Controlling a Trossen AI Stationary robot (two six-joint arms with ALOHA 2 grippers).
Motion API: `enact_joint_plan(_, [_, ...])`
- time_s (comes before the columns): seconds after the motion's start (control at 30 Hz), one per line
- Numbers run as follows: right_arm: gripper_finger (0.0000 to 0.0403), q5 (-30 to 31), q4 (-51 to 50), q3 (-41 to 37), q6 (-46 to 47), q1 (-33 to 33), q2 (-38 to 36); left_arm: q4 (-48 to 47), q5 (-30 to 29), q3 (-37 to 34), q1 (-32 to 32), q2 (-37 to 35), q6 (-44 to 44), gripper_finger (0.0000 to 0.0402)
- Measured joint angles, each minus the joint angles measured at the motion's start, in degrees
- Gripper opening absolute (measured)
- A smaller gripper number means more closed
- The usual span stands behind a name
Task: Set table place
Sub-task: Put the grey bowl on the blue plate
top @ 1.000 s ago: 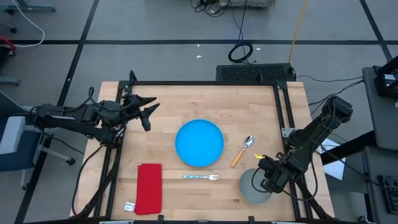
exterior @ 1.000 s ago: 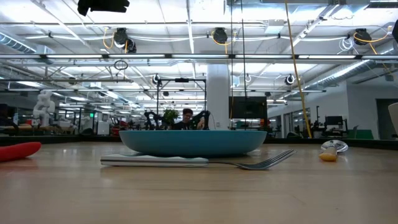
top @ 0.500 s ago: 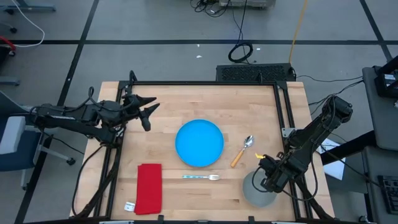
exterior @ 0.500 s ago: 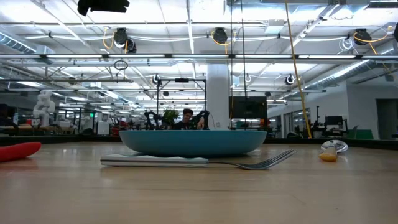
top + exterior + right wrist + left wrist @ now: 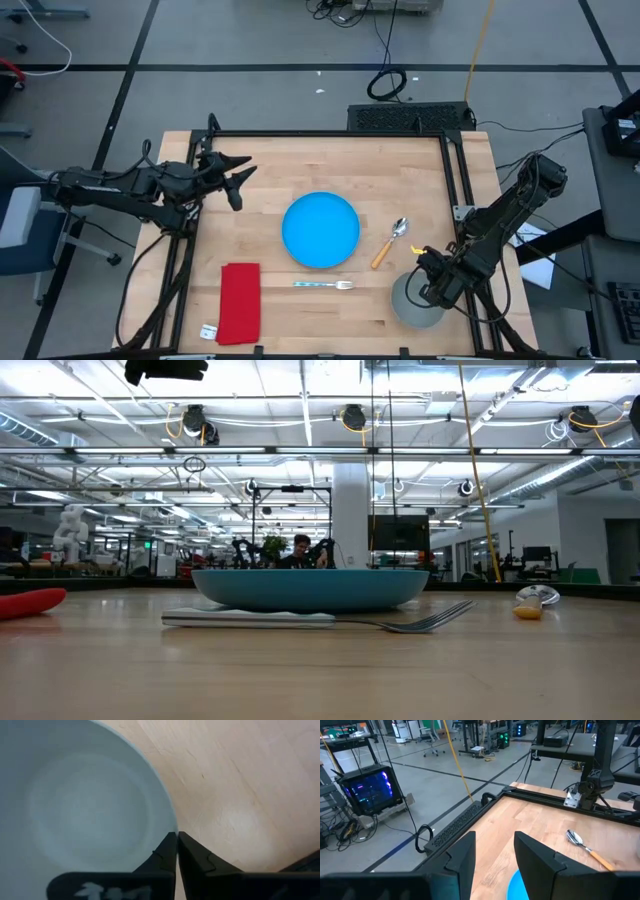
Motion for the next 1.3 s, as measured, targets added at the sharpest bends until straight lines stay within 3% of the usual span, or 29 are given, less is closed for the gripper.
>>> enact_joint_plan(0.23, [0.0000,-2.39,0.00,0.00,0.24,-1.58,0.00,0.00,-0.02,-0.02,-0.02,0.00,0.18,0.0141])
enact_joint_plan(0.67, [0.0000,-4.52,-7.77,8.58,-11.79,-10.55,0.02,-0.04,-0.02,0.00,-0.01,-0.01,0.24,0.0141])
enact_joint_plan(1.3, [0.0000,-4.52,-6.33,9.44,-12.87,-11.28,0.39,-3.48,0.88,-0.02,-0.02,-0.02,-0.28,0.0141])
